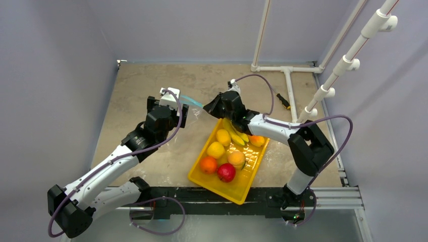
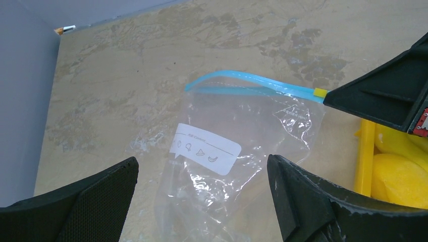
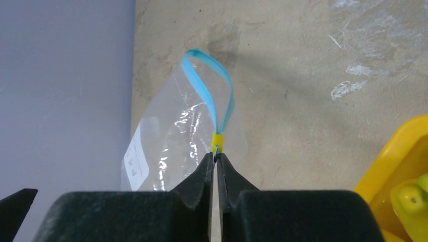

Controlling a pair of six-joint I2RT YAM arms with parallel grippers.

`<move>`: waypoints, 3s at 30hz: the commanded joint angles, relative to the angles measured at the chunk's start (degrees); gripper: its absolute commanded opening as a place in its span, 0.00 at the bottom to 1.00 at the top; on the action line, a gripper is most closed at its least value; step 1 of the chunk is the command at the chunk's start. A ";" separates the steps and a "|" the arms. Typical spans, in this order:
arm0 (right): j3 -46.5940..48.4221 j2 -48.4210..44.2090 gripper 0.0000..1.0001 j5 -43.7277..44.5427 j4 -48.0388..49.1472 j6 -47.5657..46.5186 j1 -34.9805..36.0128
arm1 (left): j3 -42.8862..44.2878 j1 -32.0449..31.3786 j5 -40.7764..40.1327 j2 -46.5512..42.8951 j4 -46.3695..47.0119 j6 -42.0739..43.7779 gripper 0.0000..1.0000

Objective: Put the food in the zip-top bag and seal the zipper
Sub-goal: Move the zipper food storage bag to the center of the board, then move the bin to the center of the board.

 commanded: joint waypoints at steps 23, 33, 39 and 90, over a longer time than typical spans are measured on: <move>-0.70 -14.36 0.47 9.07 -19.22 -3.44 3.99 | 0.47 -0.28 1.35 -2.78 1.30 -0.37 0.97; 5.06 -9.12 0.47 18.07 -33.74 -0.07 10.32 | 0.76 -0.24 -0.43 -3.43 0.52 -0.88 0.97; 9.21 -3.67 0.50 19.15 -38.87 4.62 12.72 | 0.85 -0.28 -0.20 -4.13 0.33 -1.20 0.97; 13.97 0.35 0.00 18.25 -34.48 -20.10 5.86 | 0.69 -0.24 -0.48 -0.50 0.19 -0.88 0.97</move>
